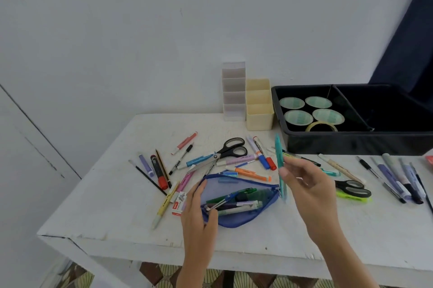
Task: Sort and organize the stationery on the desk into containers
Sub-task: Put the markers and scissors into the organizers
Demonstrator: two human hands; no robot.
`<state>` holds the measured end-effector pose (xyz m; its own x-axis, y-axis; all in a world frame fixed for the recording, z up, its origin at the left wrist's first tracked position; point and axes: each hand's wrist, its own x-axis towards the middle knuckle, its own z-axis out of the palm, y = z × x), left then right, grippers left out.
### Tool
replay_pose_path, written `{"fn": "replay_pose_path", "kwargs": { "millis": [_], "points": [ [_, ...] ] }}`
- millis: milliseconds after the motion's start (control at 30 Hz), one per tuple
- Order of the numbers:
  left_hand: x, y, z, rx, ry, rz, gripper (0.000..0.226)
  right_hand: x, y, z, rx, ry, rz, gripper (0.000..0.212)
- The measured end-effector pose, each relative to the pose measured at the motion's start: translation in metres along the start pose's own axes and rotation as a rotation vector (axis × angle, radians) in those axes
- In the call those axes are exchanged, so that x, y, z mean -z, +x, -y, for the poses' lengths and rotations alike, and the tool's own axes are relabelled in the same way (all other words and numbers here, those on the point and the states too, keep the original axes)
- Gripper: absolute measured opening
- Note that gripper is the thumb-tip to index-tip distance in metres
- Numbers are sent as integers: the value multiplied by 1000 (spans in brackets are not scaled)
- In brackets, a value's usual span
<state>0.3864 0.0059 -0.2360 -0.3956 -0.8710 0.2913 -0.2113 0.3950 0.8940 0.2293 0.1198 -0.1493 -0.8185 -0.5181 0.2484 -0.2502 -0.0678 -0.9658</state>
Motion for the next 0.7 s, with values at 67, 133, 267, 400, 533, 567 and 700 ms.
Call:
{"fn": "replay_pose_path", "kwargs": {
  "millis": [67, 133, 267, 400, 533, 567, 700],
  "points": [
    [3, -1, -3, 14, -20, 3, 51, -14, -6, 14, -2, 254, 157, 22],
    [6, -2, -8, 38, -56, -5, 50, -30, -12, 10, 60, 246, 294, 24],
    [16, -7, -7, 77, -54, -42, 51, -53, -17, -32, 485, -416, 370, 32],
    [25, -11, -3, 134, -36, -85, 50, -60, -18, -57, 613, -756, 376, 39],
    [35, -14, -2, 191, -128, -128, 53, -68, -14, -44, 482, -548, 412, 31],
    [39, -14, -4, 191, -132, -145, 51, -73, -11, -36, 440, -490, 412, 29],
    [54, -19, -5, 183, -165, -214, 42, -116, 13, 6, 188, -300, 552, 27]
  ]
}}
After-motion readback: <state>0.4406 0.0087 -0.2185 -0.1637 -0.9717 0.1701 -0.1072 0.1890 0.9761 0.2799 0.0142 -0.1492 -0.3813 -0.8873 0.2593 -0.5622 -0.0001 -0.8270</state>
